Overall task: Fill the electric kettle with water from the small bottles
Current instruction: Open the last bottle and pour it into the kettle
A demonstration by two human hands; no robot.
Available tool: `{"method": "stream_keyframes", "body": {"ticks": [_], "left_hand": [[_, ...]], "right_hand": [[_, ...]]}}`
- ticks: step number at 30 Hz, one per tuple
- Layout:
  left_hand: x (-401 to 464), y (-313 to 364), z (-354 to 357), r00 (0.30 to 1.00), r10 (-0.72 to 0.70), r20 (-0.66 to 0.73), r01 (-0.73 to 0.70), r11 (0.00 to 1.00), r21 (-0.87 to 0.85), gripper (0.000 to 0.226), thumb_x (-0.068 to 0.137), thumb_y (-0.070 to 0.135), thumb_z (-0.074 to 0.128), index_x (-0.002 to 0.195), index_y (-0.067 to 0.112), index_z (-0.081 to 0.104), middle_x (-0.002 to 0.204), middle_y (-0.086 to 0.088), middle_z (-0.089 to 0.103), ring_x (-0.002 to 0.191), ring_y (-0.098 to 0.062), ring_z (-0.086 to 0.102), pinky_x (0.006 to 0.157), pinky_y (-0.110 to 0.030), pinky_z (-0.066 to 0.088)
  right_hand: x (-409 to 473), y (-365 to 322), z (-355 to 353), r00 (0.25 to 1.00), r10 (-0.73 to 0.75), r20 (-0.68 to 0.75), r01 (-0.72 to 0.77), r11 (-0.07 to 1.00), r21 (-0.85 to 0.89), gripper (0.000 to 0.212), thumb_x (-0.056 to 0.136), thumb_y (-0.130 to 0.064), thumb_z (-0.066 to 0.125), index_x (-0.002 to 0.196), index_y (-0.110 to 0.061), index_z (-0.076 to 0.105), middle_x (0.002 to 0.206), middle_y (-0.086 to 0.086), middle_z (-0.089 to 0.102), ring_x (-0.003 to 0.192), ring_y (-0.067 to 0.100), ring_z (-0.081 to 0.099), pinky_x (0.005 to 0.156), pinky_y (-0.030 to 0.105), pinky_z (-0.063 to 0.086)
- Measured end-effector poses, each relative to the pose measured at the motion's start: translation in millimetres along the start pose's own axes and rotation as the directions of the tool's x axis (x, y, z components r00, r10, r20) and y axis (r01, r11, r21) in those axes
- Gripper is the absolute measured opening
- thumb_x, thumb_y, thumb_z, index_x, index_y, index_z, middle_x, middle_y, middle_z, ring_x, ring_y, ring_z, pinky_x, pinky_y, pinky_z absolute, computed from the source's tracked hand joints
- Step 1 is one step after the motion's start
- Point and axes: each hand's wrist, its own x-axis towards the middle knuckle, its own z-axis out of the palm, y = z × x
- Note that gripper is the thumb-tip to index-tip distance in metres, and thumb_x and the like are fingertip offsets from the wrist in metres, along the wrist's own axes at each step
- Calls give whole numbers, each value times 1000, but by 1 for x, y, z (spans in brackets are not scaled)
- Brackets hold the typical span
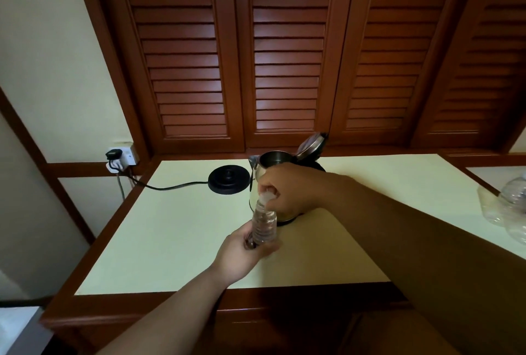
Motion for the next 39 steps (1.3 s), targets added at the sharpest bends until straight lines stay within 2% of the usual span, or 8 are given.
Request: {"method": "stream_keyframes", "body": {"ticks": [4,7,9,16,20,26,34,39], "left_hand": [[0,-4,0,1000,1,3,-2,999,48,41,75,62,82,108,42,68,99,8,78,94,-14,76,95,-49,58],[-2,-1,0,1000,-3,-11,4,996,84,43,73,71,79,106,47,66,100,15,78,94,-5,74,94,-39,58],[-4,1,1,1000,-4,-20,6,994,109,39,77,64,81,107,43,67,100,18,77,93,-1,73,92,-35,57],[-7,3,1,998,17,-62,-4,980,199,32,83,58,77,108,41,67,96,20,76,91,-1,71,86,-31,56],[-10,6,5,992,11,-128,14,981,194,35,84,53,74,115,42,63,96,24,74,90,1,69,82,-27,54],[-15,8,7,966,107,-237,-67,983,170,68,85,36,83,141,36,46,118,22,71,104,3,69,86,-21,55],[-8,22,2,951,103,-292,-71,990,118,53,86,32,85,128,39,52,107,17,75,93,-2,73,78,-26,61],[14,44,-40,945,162,-285,-92,966,243,55,83,29,87,127,34,55,110,19,74,95,5,71,84,-23,58]], "right_hand": [[-20,29,1,991,111,-74,-98,982,159,15,92,-30,65,104,-23,69,97,-3,66,86,16,63,73,33,51],[-40,64,29,964,257,-74,-236,948,212,16,92,-37,67,100,-23,67,96,-1,66,87,18,64,77,39,54],[-50,83,57,936,347,-56,-326,918,227,20,91,-41,68,103,-25,65,97,-4,65,87,15,64,81,40,56],[-55,102,136,884,464,-60,-431,856,285,44,89,-37,72,130,-22,65,123,-1,62,108,17,61,91,31,51],[-57,106,156,837,528,-141,-464,823,328,68,81,-61,64,141,-29,56,138,-4,54,128,20,48,107,37,43],[-62,110,170,794,552,-253,-461,819,340,59,98,-57,53,150,-30,49,158,-4,43,147,19,33,122,37,28],[-59,119,181,790,546,-280,-460,829,319,49,99,-56,50,141,-33,58,156,-6,45,145,16,33,121,38,26],[-58,118,182,785,537,-308,-466,840,277,45,99,-53,50,138,-32,61,155,-5,47,144,16,36,118,36,29]]}}
